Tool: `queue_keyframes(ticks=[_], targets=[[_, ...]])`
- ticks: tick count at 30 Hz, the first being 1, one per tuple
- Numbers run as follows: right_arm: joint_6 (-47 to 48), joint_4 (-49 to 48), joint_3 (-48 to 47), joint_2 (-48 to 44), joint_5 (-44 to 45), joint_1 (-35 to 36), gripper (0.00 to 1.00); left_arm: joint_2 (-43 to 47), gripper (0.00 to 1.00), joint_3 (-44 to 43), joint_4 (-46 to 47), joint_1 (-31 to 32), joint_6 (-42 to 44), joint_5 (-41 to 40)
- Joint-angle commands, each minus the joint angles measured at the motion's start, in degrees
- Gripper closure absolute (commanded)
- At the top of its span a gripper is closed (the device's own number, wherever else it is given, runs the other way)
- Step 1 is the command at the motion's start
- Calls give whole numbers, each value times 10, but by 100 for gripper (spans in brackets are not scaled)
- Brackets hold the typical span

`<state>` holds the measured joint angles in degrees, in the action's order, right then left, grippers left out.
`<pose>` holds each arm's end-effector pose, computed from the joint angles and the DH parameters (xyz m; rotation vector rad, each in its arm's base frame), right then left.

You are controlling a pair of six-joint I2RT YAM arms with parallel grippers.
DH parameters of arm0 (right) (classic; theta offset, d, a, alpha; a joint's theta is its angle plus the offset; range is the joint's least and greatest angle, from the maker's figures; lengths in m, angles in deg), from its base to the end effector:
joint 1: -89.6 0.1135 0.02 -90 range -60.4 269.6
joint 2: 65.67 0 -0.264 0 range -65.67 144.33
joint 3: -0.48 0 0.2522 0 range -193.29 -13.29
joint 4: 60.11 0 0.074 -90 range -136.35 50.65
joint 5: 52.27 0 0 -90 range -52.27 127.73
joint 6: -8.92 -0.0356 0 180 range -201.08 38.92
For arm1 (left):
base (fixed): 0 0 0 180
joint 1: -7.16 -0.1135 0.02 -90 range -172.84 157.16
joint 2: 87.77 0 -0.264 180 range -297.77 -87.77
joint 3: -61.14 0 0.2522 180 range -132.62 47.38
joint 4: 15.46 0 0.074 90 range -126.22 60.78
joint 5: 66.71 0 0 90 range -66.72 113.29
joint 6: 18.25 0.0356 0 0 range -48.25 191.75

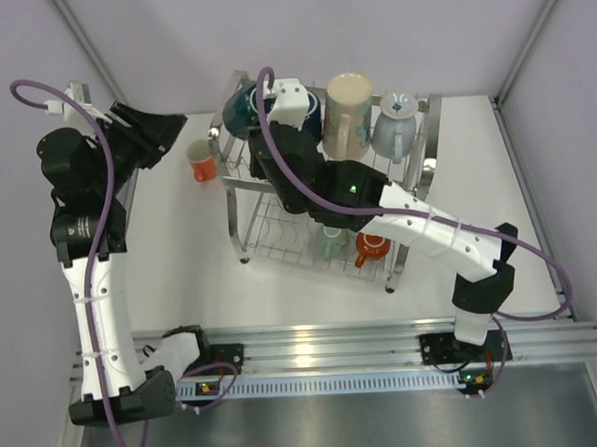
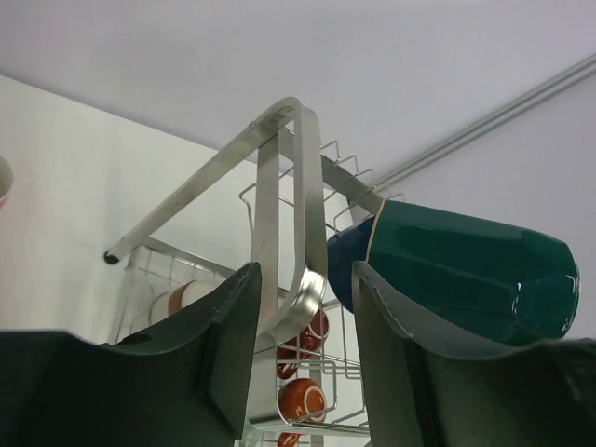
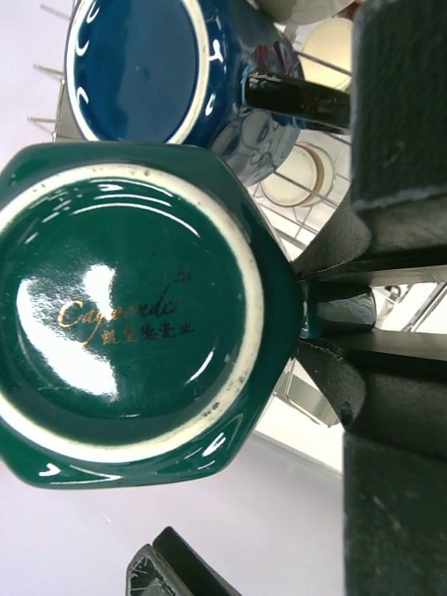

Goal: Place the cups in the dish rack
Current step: Place the cup upside down on the dish rack

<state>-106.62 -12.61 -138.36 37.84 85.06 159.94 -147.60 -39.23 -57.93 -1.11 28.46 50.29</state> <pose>0.1536 0.3522 0.4954 -0.0885 1.7379 0.5017 0.1850 0.0106 0.5021 -0.3670 1.6268 -0.8445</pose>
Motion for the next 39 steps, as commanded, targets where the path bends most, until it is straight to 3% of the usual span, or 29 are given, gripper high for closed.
queue_keyframes(ticks=[1, 10, 25, 39], targets=[[9, -46, -49, -12, 57, 13, 100, 10, 51, 35, 109, -3, -48, 66], [15, -23, -62, 1, 76, 15, 100, 22, 50, 96, 222, -3, -108, 109], [43, -22, -90, 41, 86, 12, 100, 2, 49, 107, 282, 13, -138, 125], [49, -10, -91, 45, 91, 4, 94, -48, 48, 96, 307, 106, -107, 106]])
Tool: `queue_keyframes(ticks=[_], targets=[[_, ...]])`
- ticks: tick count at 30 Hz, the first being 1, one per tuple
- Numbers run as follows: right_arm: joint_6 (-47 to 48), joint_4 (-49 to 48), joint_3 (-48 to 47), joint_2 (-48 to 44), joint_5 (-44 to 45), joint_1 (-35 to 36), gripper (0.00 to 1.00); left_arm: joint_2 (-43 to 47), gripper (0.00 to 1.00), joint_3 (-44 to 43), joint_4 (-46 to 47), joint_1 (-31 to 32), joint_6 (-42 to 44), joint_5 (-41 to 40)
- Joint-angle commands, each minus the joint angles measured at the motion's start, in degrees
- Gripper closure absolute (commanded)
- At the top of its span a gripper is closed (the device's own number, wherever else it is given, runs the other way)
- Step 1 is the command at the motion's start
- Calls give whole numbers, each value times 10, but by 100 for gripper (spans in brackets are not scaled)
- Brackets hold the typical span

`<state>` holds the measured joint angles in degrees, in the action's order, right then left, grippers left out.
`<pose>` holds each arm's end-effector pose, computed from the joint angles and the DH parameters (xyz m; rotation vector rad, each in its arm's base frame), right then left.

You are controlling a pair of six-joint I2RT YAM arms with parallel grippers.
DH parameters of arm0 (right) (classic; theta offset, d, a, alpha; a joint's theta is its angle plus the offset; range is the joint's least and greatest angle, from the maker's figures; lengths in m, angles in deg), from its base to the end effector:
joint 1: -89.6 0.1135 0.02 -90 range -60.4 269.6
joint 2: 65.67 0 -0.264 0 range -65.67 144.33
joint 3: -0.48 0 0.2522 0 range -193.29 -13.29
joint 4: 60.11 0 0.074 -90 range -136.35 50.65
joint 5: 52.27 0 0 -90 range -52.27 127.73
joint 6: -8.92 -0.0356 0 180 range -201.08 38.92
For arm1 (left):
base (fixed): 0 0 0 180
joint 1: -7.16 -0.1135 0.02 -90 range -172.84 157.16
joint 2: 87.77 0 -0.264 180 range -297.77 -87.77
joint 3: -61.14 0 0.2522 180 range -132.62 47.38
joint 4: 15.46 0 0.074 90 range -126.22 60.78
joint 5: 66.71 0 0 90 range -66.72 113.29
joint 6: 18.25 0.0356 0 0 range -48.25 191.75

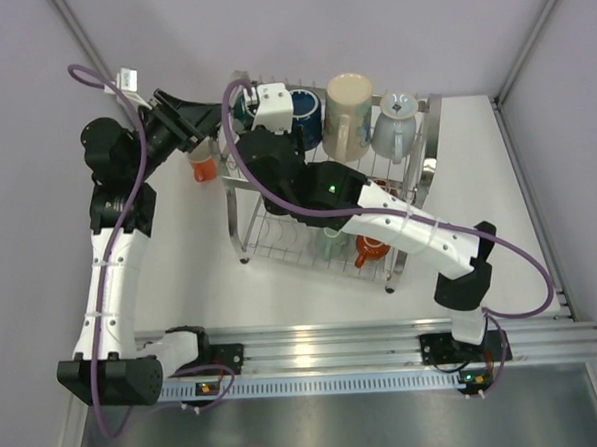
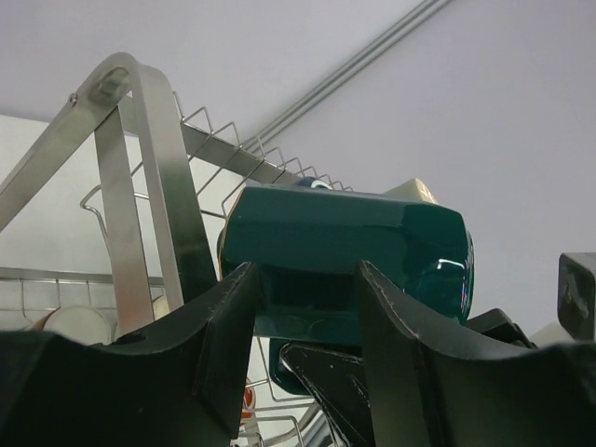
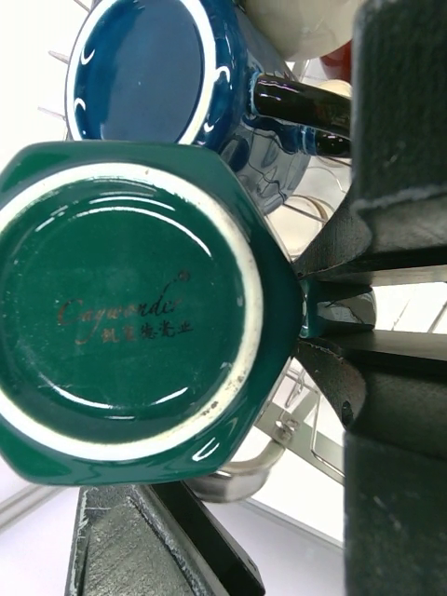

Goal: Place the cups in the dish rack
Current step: Place the cup upside down on the dish rack

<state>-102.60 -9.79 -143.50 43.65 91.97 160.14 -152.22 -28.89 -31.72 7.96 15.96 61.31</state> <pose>0.1625 0.3733 0.4805 -0.0997 1.7362 0.3082 0.2340 -0.0252 0.4771 -0.1485 1.5666 -1.2562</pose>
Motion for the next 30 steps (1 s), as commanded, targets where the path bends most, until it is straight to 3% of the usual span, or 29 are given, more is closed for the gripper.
queue_keyframes(ticks=[1, 7, 14, 20, 23, 30], targets=[[10, -39, -40, -14, 20, 2, 94, -4, 48, -8, 45, 22, 21, -5], [15, -44, -40, -16, 8, 2, 90, -12, 48, -9, 45, 32, 31, -15], [23, -63, -29, -21, -12, 0, 79, -26, 48, -8, 45, 35, 36, -15], [20, -68, -21, -28, -13, -1, 76, -35, 48, -16, 46, 37, 38, -16], [16, -66, -15, -30, -11, -1, 86, -36, 48, -14, 46, 38, 38, -15], [24, -78, -10, -30, -12, -2, 80, -39, 48, -15, 45, 39, 38, -16]])
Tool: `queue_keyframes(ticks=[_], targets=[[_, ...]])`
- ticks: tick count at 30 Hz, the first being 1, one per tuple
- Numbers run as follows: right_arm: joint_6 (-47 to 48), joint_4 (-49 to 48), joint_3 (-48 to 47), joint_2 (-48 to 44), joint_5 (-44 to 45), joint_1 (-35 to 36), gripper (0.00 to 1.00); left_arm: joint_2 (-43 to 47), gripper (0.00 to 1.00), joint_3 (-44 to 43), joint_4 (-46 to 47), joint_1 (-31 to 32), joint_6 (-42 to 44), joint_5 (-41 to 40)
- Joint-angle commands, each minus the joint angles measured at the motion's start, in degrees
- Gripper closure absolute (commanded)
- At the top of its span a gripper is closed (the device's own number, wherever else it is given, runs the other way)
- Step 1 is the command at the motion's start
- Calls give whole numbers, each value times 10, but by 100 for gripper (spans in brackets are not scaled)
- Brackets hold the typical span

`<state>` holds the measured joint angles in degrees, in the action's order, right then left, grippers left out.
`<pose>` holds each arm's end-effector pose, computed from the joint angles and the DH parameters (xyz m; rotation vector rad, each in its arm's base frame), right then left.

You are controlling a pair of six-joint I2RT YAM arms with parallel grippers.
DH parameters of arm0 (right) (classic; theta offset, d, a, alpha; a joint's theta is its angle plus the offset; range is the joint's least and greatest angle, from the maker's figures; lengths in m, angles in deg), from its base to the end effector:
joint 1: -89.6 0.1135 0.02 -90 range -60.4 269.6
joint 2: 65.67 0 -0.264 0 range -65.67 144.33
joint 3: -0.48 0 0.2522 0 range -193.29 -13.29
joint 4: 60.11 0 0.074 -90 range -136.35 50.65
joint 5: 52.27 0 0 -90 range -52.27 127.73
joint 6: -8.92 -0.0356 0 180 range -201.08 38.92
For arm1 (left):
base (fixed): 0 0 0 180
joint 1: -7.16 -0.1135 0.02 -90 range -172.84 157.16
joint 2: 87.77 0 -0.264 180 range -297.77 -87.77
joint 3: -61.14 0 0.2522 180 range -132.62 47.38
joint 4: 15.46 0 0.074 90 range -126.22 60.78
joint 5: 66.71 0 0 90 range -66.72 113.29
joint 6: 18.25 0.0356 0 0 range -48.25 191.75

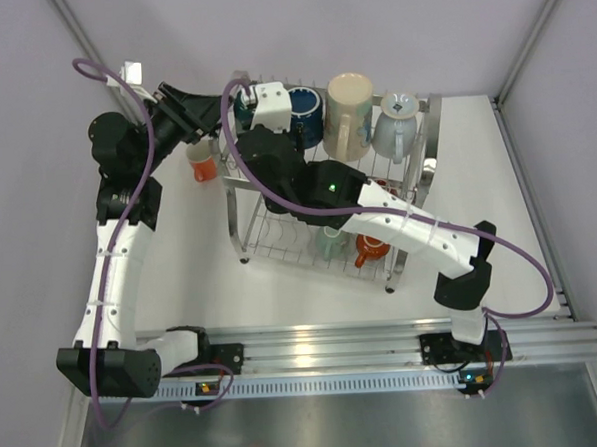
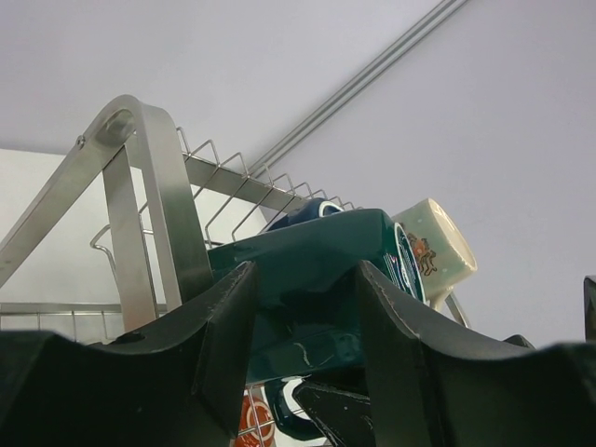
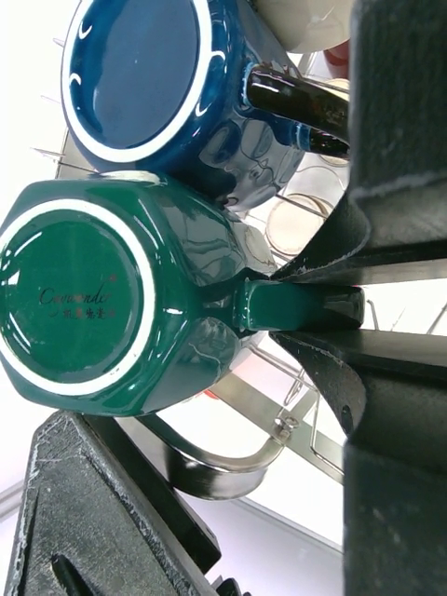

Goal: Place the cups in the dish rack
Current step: Place the cup upside down on the dish rack

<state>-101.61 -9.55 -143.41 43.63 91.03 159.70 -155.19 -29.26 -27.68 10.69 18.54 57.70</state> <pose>0.1652 0.3725 0.4796 -0.1235 1.7409 0.2990 0.2507 -0.0356 0.4750 -0.1159 1.5300 -1.2164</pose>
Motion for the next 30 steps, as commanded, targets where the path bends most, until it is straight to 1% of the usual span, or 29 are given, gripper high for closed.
queue_keyframes(ticks=[1, 7, 13, 15, 18, 21, 22, 23, 25, 26, 27, 30], targets=[[15, -86, -9, -29, -2, 1, 77, -10, 48, -12, 6, 13, 13, 20], [19, -102, 5, -32, -3, 1, 72, -9, 48, -17, 6, 13, 19, 17], [23, -104, 7, -30, -2, -1, 73, -13, 48, -24, 3, 13, 27, 9], [25, -105, 6, -29, -5, -3, 73, -14, 48, -36, -8, 13, 42, 3], [28, -108, 6, -32, -14, -5, 73, -6, 48, -62, -63, 12, 74, -29], [41, -111, 1, -45, -50, -6, 73, 7, 48, -99, -139, 10, 117, -100], [44, -115, 0, -51, -69, -5, 71, 10, 48, -112, -163, 10, 127, -122], [51, -118, 3, -60, -108, -6, 69, 11, 48, -143, -218, 9, 137, -167], [51, -127, 24, -90, -136, -6, 67, 13, 49, -172, -266, 7, 165, -208], [53, -128, 30, -101, -164, -6, 66, 16, 49, -194, -283, 6, 173, -250], [53, -125, 39, -118, -174, -6, 66, 17, 48, -203, -317, 6, 188, -267], [58, -117, 52, -151, -204, -5, 66, 25, 48, -221, -360, 5, 211, -332]])
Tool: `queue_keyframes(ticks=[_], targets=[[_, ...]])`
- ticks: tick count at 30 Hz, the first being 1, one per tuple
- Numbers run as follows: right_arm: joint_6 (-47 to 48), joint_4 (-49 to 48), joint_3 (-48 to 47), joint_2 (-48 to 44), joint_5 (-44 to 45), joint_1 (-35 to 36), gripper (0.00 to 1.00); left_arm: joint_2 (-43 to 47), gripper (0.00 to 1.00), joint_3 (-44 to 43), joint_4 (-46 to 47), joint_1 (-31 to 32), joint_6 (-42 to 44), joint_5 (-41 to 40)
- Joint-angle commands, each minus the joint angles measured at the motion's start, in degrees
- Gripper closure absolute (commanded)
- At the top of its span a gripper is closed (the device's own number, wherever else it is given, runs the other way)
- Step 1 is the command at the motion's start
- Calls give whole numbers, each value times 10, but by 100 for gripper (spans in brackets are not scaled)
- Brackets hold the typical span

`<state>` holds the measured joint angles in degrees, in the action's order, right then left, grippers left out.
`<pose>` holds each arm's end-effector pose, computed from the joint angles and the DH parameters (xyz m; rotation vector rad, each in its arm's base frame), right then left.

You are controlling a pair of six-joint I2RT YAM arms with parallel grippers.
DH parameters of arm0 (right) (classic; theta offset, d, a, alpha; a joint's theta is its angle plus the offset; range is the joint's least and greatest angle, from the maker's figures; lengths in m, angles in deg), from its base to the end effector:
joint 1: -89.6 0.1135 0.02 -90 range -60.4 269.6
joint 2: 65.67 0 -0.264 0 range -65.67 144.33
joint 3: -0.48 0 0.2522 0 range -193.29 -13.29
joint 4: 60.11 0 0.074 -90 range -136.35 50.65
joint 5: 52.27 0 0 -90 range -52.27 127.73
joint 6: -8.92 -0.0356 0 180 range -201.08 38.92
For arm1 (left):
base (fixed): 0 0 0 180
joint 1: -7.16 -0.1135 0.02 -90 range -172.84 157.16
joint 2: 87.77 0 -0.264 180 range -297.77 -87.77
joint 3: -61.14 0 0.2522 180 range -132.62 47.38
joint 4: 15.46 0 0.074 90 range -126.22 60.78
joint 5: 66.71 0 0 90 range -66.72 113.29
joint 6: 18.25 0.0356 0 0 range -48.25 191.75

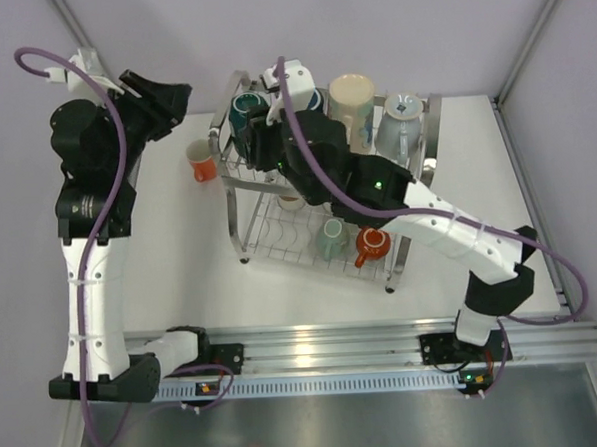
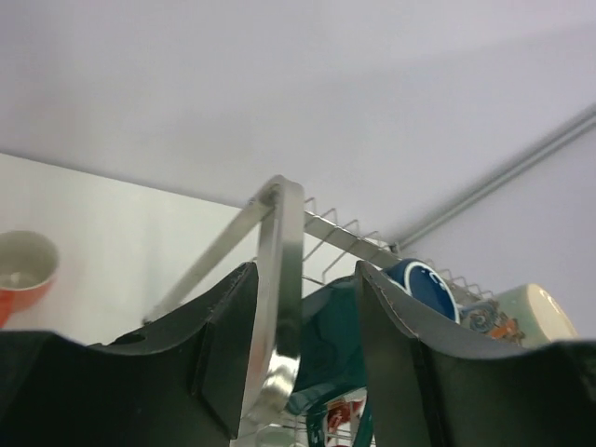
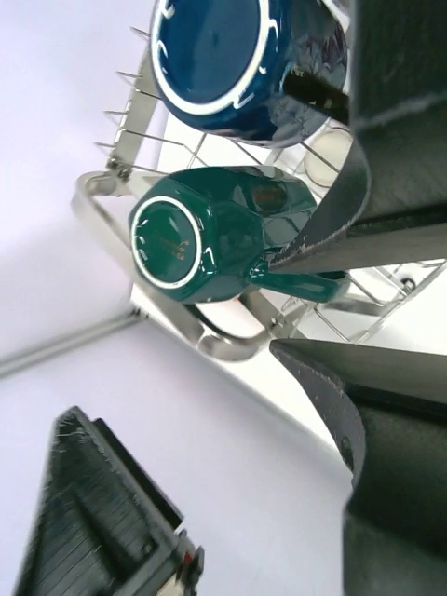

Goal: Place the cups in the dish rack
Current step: Place the cup upside down on the dish rack, then grab a cup with the left arm

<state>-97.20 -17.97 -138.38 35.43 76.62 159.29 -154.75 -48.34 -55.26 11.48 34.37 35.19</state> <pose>0.1500 0.3408 0.5192 -0.2508 1.6440 0.5881 0.2103 -0.0232 0.5320 -0.2807 1.5455 -0.7347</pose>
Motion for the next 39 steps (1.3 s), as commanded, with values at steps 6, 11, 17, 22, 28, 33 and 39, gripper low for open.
queue_keyframes(ticks=[6, 11, 17, 22, 28, 33, 39], targets=[[41, -7, -9, -107, -130, 4, 59, 12, 48, -11, -111, -6, 77, -146], [49, 13, 31, -184, -180, 11, 50, -10, 48, 22, -137, -39, 105, -164], [43, -45, 198, -341, -197, 12, 35, -40, 48, 56, -133, -111, 145, -173], [57, -102, 322, -447, -166, 12, 21, -80, 44, 57, -120, -113, 202, -155], [67, -152, 423, -549, -87, 11, 2, -163, 20, 56, -122, -107, 265, -126], [82, -150, 459, -593, -44, 11, 1, -225, 21, 37, -121, -88, 316, -159], [110, -164, 492, -632, -19, 11, 1, -308, 27, -7, -122, -72, 333, -179]])
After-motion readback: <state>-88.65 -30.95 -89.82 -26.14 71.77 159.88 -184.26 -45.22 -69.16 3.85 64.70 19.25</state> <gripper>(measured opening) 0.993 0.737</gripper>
